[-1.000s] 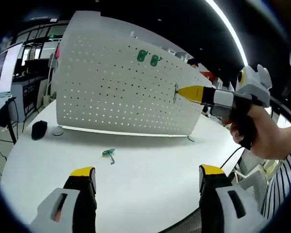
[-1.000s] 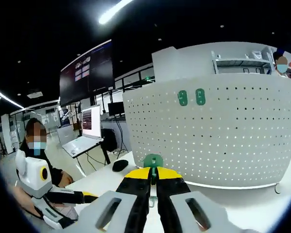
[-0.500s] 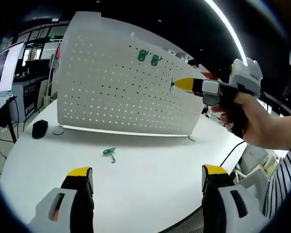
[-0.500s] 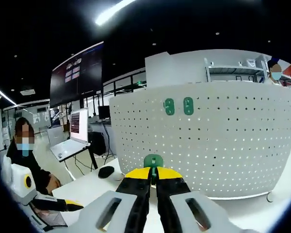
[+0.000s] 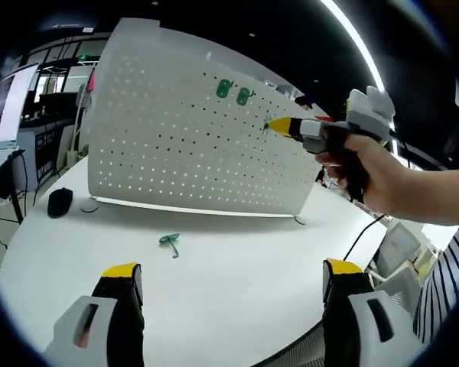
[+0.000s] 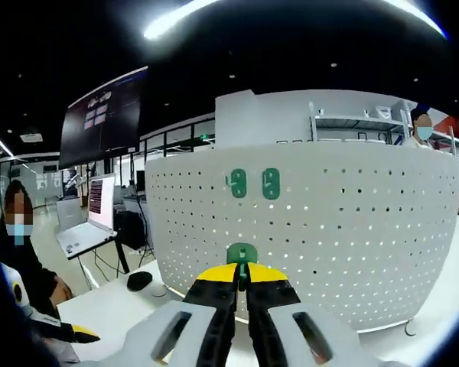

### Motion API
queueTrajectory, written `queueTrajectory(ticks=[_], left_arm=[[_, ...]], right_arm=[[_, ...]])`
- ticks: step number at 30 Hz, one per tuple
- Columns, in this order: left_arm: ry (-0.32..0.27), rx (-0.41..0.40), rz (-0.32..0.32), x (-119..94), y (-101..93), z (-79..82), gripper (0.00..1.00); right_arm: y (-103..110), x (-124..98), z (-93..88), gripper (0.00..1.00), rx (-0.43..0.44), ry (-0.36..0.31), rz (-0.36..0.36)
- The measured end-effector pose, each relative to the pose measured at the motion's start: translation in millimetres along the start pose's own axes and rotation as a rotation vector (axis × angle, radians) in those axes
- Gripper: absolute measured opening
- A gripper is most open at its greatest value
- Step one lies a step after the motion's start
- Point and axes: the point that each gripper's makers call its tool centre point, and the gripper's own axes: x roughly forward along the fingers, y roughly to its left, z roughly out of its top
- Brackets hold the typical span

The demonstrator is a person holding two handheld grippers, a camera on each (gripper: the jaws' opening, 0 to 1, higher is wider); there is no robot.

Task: Insert the hook assembly into the mounting plate slot until the hook locks in place.

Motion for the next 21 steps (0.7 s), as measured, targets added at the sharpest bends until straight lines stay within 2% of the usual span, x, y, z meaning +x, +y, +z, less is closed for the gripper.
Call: queueTrajectory(ticks=[6, 8, 13, 15, 18, 21], left_arm=[[0.007, -0.003, -0.004, 1.0, 0.0, -1.5, 1.0], [0.007, -0.006, -0.006, 1.2, 0.0, -1.2, 1.0], [0.008, 0.006, -0.005, 1.2, -1.2, -1.3, 1.0], [0.012, 0.007, -0.009, 1.3, -2.4, -2.1, 1.0], [0.013, 0.009, -0.01, 1.2, -3.1, -2.3, 1.0], [0.018, -0.004, -0.016, 1.6, -3.6, -3.7, 1.0]], right_arm=[[-19.8, 13.0, 7.8, 0.01, 0.005, -0.021, -0.056], [-27.0, 16.1, 13.2, 0.01, 0.011, -0.053, -0.074], [-44.6, 26.6, 18.9, 0.01, 0.001, -0.061, -0.115], [-51.2, 29.6, 23.6, 0.01, 0.001, -0.068, -0.134], [-58.0, 31.9, 35.4, 0.01, 0.028, -0.113, -0.148], [-62.9, 36.8, 42.8, 0.01, 0.001, -0.123, -0.166]])
